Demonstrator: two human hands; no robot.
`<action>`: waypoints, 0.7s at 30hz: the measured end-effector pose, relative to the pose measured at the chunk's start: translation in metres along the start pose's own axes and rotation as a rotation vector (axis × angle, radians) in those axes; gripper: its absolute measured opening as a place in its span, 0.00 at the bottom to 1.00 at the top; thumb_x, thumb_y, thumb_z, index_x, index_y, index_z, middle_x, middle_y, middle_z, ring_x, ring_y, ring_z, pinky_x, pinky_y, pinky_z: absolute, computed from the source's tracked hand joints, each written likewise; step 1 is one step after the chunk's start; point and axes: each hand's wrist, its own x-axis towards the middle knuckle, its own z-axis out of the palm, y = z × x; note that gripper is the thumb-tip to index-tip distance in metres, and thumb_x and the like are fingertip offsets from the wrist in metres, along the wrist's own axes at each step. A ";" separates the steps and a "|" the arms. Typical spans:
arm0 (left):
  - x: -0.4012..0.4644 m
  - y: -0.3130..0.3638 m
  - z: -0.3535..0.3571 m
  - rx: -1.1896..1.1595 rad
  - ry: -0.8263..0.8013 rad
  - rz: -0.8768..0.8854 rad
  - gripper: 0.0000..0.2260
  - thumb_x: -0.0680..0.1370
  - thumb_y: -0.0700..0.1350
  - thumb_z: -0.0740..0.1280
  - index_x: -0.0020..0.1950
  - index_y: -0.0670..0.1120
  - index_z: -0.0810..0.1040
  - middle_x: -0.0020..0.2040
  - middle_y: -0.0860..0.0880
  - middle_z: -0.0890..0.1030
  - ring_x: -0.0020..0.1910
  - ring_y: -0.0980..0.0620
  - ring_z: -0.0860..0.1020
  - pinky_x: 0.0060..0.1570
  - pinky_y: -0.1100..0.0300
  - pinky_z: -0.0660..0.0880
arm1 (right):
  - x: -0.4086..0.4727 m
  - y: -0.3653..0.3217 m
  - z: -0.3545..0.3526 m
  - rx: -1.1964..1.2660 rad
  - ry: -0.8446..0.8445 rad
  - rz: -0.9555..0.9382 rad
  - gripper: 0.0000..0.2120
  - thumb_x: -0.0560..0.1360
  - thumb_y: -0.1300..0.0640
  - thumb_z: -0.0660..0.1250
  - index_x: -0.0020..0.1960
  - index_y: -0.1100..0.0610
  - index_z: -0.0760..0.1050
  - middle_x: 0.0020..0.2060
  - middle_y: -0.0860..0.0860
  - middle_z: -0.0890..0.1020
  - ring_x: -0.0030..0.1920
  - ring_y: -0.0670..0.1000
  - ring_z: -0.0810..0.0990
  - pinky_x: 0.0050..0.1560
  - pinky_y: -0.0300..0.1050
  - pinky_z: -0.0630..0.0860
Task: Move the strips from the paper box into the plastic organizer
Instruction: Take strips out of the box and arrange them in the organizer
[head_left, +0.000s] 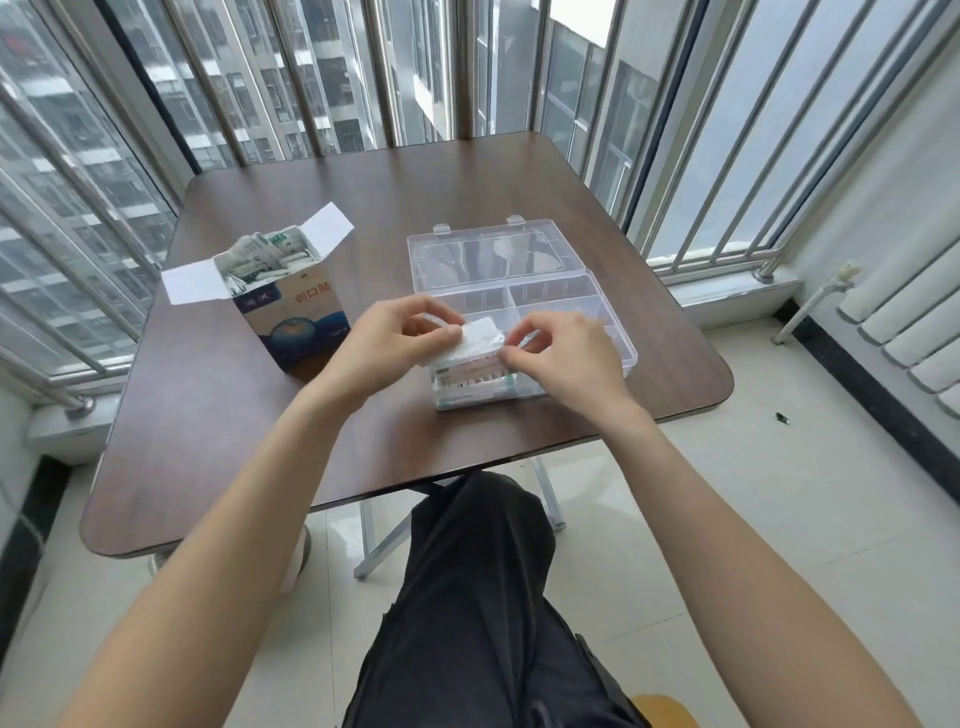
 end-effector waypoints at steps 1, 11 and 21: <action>0.000 -0.001 0.002 0.038 -0.013 -0.001 0.01 0.76 0.46 0.69 0.46 0.52 0.80 0.35 0.54 0.81 0.31 0.62 0.72 0.33 0.69 0.67 | -0.001 -0.002 0.001 -0.071 0.017 -0.016 0.03 0.70 0.50 0.70 0.42 0.48 0.81 0.38 0.45 0.83 0.45 0.49 0.80 0.43 0.43 0.74; -0.001 0.001 0.011 0.129 -0.016 -0.030 0.04 0.76 0.49 0.68 0.44 0.51 0.81 0.36 0.54 0.82 0.30 0.61 0.74 0.33 0.65 0.69 | -0.002 0.001 -0.001 0.061 0.086 -0.290 0.04 0.72 0.51 0.72 0.44 0.50 0.81 0.42 0.46 0.76 0.31 0.42 0.69 0.39 0.43 0.69; -0.009 -0.012 0.011 0.695 0.228 0.265 0.11 0.73 0.59 0.68 0.44 0.53 0.84 0.47 0.54 0.73 0.49 0.56 0.66 0.45 0.59 0.66 | 0.005 -0.008 -0.003 -0.397 -0.102 -0.154 0.09 0.75 0.49 0.65 0.48 0.51 0.82 0.45 0.49 0.69 0.49 0.54 0.76 0.44 0.43 0.67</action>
